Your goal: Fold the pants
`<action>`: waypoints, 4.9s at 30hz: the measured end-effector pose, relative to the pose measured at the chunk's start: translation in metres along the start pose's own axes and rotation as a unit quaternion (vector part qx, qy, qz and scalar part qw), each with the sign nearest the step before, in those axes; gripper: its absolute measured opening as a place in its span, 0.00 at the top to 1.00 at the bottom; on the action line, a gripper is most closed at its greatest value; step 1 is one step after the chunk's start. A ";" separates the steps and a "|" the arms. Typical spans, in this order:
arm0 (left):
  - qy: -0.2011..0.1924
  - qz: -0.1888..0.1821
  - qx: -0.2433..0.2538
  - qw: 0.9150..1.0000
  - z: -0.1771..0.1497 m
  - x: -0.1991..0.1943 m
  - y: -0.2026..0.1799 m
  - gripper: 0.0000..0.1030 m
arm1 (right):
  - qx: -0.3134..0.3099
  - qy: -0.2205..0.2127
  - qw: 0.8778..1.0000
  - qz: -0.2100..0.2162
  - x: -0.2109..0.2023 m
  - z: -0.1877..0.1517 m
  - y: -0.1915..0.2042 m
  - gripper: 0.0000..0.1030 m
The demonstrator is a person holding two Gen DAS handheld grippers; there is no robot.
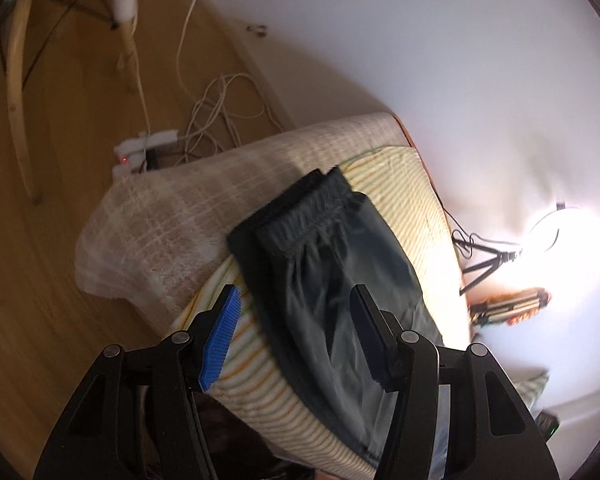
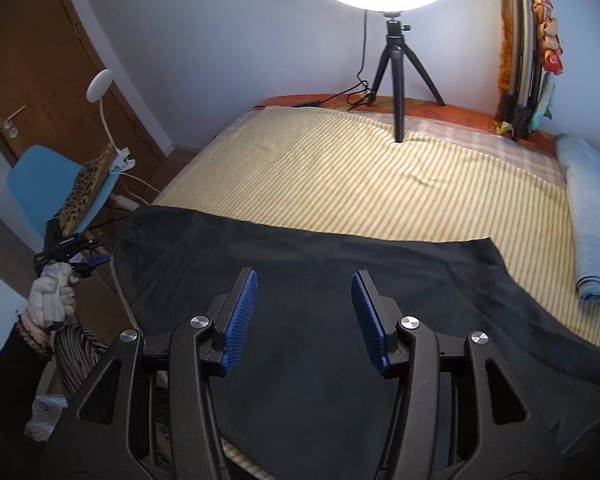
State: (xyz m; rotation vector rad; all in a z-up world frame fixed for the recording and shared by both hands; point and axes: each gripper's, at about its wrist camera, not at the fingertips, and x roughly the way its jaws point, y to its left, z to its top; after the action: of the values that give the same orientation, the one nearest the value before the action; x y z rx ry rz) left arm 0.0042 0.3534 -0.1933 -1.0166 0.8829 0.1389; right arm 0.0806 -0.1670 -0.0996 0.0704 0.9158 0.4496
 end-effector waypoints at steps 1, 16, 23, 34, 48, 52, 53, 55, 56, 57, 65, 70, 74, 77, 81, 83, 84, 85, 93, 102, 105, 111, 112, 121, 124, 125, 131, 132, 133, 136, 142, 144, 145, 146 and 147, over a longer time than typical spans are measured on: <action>0.002 -0.004 -0.006 1.000 0.000 0.003 0.002 0.46 | -0.001 -0.001 1.000 0.000 -0.002 -0.003 0.005 0.50; -0.018 -0.029 -0.036 0.999 0.005 0.022 0.007 0.37 | 0.009 -0.008 1.000 -0.019 -0.015 -0.010 0.015 0.46; -0.050 -0.014 -0.016 0.999 0.003 0.025 0.006 0.60 | -0.005 0.010 1.000 -0.008 -0.004 -0.014 0.028 0.46; -0.106 0.051 0.131 0.984 -0.011 0.017 -0.042 0.86 | 0.001 0.032 0.999 -0.010 0.009 -0.017 0.027 0.46; -0.078 0.047 0.468 0.879 -0.148 0.052 -0.172 0.88 | 0.052 0.044 0.994 0.090 0.062 -0.007 0.029 0.42; -0.052 0.050 0.565 0.822 -0.208 0.068 -0.188 0.89 | 0.096 0.066 0.982 0.150 0.099 -0.007 0.029 0.35; -0.047 0.050 0.585 0.808 -0.222 0.071 -0.190 0.89 | 0.111 0.076 0.977 0.166 0.109 -0.008 0.030 0.35; -0.039 0.046 0.613 0.788 -0.242 0.074 -0.194 0.89 | 0.128 0.097 0.969 0.186 0.126 -0.012 0.032 0.35; -0.035 0.044 0.622 0.781 -0.251 0.076 -0.195 0.89 | 0.136 0.107 0.966 0.191 0.135 -0.015 0.033 0.35; -0.033 0.043 0.628 0.777 -0.256 0.077 -0.197 0.89 | 0.145 0.115 0.964 0.193 0.143 -0.018 0.034 0.35; -0.055 0.063 0.726 0.682 -0.314 0.087 -0.204 0.88 | 0.199 0.144 0.938 0.244 0.177 -0.027 0.043 0.30; -0.059 0.068 0.760 0.643 -0.338 0.087 -0.192 0.85 | 0.194 0.152 0.944 0.219 0.179 -0.022 0.047 0.30; -0.050 0.058 0.750 0.657 -0.335 0.085 -0.190 0.84 | 0.171 0.173 0.956 0.166 0.183 -0.022 0.055 0.34; -0.011 0.029 0.719 0.695 -0.321 0.075 -0.192 0.81 | 0.157 0.177 0.960 0.153 0.185 -0.021 0.059 0.61; 0.059 -0.038 0.639 0.766 -0.277 0.047 -0.193 0.80 | 0.164 0.164 0.959 0.162 0.182 -0.022 0.051 0.79; 0.070 -0.062 0.585 0.805 -0.245 0.030 -0.190 0.80 | 0.161 0.156 0.960 0.166 0.177 -0.021 0.050 0.80; 0.069 -0.070 0.552 0.828 -0.224 0.021 -0.187 0.80 | 0.164 0.153 0.960 0.170 0.174 -0.021 0.047 0.81; 0.063 -0.071 0.527 0.844 -0.207 0.015 -0.183 0.80 | 0.168 0.148 0.959 0.175 0.171 -0.020 0.046 0.81; 0.030 -0.015 0.466 0.884 -0.148 0.026 -0.157 0.79 | 0.167 0.139 0.963 0.159 0.134 -0.016 0.023 0.81; 0.068 -0.019 0.524 0.849 -0.194 0.078 -0.183 0.79 | 0.191 0.136 0.969 0.079 0.099 -0.038 -0.033 0.81; 0.080 -0.013 0.533 0.842 -0.206 0.091 -0.182 0.79 | 0.197 0.132 0.968 0.078 0.104 -0.045 -0.043 0.81; 0.084 -0.012 0.533 0.842 -0.219 0.103 -0.182 0.79 | 0.222 0.122 0.962 0.096 0.112 -0.055 -0.050 0.76; 0.084 -0.013 0.532 0.843 -0.218 0.104 -0.182 0.79 | 0.226 0.121 0.961 0.100 0.111 -0.057 -0.052 0.72; 0.086 -0.022 0.518 0.851 -0.211 0.100 -0.180 0.79 | 0.201 0.115 0.968 0.095 0.100 -0.068 -0.049 0.71; 0.089 -0.023 0.498 0.862 -0.202 0.095 -0.181 0.66 | 0.208 0.108 0.968 0.090 0.097 -0.069 -0.050 0.81; 0.088 -0.027 0.489 0.868 -0.198 0.091 -0.181 0.62 | 0.207 0.105 0.969 0.089 0.095 -0.069 -0.049 0.82; 0.053 -0.028 0.488 0.871 -0.191 0.071 -0.189 0.60 | 0.193 0.095 0.973 0.082 0.070 -0.063 -0.045 0.83; 0.051 -0.029 0.490 0.870 -0.191 0.070 -0.191 0.60 | 0.187 0.095 0.975 0.077 0.063 -0.062 -0.046 0.83; 0.051 -0.030 0.491 0.869 -0.191 0.069 -0.192 0.60 | 0.184 0.094 0.976 0.072 0.059 -0.061 -0.045 0.83; 0.045 -0.032 0.496 0.867 -0.194 0.068 -0.198 0.60 | 0.185 0.086 0.977 0.059 0.038 -0.061 -0.054 0.83; 0.058 -0.046 0.517 0.853 -0.213 0.077 -0.214 0.60 | 0.189 0.081 0.978 0.019 0.005 -0.064 -0.081 0.83; 0.063 -0.047 0.527 0.846 -0.222 0.081 -0.221 0.60 | 0.195 0.080 0.978 0.008 -0.004 -0.067 -0.091 0.83; 0.065 -0.047 0.531 0.844 -0.226 0.083 -0.223 0.60 | 0.197 0.078 0.977 0.003 -0.008 -0.068 -0.093 0.83; 0.069 -0.049 0.534 0.841 -0.230 0.086 -0.226 0.60 | 0.201 0.076 0.977 -0.002 -0.013 -0.070 -0.098 0.83; 0.072 -0.051 0.537 0.839 -0.233 0.087 -0.228 0.60 | 0.204 0.074 0.976 -0.006 -0.016 -0.071 -0.101 0.83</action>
State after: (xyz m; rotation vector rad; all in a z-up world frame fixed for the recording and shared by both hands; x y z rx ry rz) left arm 0.0378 0.0203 -0.1510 -0.0036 0.8533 -0.4976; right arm 0.0519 -0.2743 -0.1560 0.4110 1.1444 0.2519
